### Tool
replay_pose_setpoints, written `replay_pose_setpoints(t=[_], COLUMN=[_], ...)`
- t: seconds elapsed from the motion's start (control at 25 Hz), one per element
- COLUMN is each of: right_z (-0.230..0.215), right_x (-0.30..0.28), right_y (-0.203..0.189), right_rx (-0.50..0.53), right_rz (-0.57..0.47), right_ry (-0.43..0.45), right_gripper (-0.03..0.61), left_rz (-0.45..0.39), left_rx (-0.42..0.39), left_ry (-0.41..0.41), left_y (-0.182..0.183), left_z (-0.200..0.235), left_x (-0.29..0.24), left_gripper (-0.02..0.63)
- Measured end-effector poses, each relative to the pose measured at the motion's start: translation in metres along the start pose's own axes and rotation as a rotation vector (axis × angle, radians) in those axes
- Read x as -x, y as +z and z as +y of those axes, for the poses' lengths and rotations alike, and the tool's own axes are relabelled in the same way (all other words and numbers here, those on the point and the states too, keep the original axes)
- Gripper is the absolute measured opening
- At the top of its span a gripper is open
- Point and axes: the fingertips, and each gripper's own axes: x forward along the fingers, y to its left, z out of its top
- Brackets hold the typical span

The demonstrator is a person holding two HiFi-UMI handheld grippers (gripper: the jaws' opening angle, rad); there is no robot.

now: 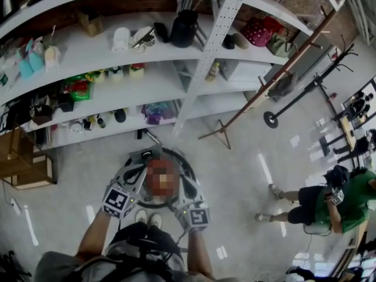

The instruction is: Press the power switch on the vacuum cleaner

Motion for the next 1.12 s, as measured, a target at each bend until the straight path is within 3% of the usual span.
replay_pose_setpoints(t=[1.12], right_z=[-0.005], right_x=[0.063], right_y=[0.039], right_rx=[0.043], right_rz=[-0.103], right_ry=[-0.062], right_gripper=[0.011], left_rz=[-0.097], left_rx=[-0.038], left_ry=[0.078], left_y=[0.042], left_z=[0.001], left_x=[0.047], left_gripper=[0.009])
